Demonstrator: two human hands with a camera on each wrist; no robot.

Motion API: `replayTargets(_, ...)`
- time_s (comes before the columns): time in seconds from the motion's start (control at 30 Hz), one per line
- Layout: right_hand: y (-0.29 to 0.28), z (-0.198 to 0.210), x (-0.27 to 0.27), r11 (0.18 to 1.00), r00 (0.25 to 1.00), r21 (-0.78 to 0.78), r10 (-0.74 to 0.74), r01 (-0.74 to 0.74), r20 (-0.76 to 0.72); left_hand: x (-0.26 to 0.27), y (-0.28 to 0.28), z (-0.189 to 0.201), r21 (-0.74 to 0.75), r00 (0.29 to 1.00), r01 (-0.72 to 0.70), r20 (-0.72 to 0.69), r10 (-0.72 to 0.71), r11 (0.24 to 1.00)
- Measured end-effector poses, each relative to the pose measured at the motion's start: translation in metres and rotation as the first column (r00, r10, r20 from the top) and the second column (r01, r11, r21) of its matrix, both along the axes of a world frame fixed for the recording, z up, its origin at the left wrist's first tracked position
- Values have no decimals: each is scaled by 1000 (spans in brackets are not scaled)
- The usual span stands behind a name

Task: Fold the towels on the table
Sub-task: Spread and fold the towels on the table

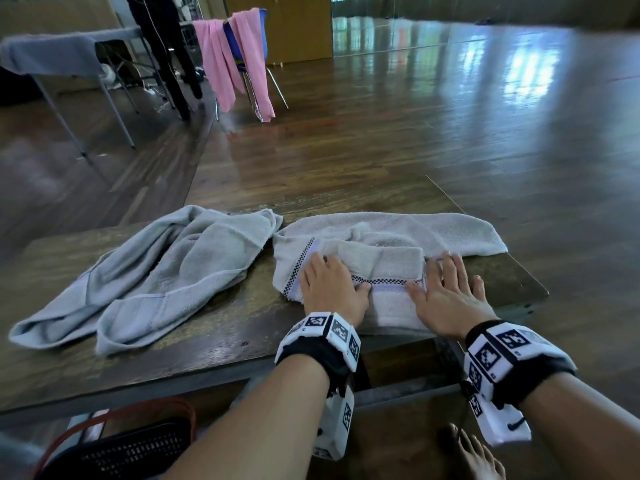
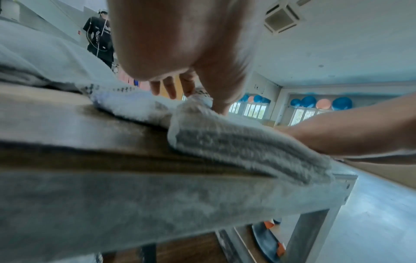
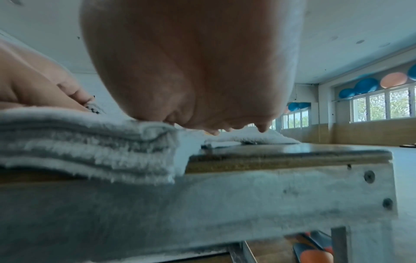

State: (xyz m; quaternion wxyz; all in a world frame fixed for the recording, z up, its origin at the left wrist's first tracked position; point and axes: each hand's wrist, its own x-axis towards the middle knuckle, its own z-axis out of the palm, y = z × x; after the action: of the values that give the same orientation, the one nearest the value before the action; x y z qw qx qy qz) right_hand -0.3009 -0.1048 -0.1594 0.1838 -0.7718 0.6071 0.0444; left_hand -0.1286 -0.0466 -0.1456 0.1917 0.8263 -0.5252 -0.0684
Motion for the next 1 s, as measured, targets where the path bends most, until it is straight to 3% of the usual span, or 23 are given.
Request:
replayTargets(0.03,1,5,1,1000,1000,-22,0,-1,-11,3,-1,7,-6,1000,22,3,-22,1000)
replayTargets(0.1,5,16,5,995,1000,-95,-6,7,14,8,2,19,-73,975,86,-198,-99,994)
replayTargets(0.17,11,31,13,989,990,-145,-13,34,143,15,13,29,-189,868,106,-462,-183,976)
replayTargets(0.2,15,40,19,989,972,-142,-17,52,236,20,20,33,-245,825,97,-522,-216,965)
replayTargets(0.3,34,63,37,997,832,46,-74,58,550,42,49,47,-339,709,26,-657,-256,940)
replayTargets(0.37,52,74,50,986,718,167,-105,-15,688,62,72,57,-392,590,-56,-755,-287,918)
replayTargets(0.47,80,92,75,957,582,252,-122,-146,804,95,111,66,-409,382,-173,-866,-321,896)
replayTargets(0.53,94,101,101,958,553,198,-52,-207,831,120,139,67,-416,294,-215,-890,-348,884)
replayTargets(0.63,117,109,155,946,613,61,156,-317,774,162,188,57,-438,263,-320,-893,-365,840)
replayTargets(0.73,147,101,216,867,578,8,325,-498,748,201,238,31,-384,249,-509,-922,-295,770)
replayTargets(0.9,203,62,311,719,522,0,505,-695,687,250,311,-28,-236,208,-719,-971,-121,654)
replayTargets(1.0,233,32,355,667,545,57,553,-743,631,269,344,-60,-128,150,-791,-989,-12,599)
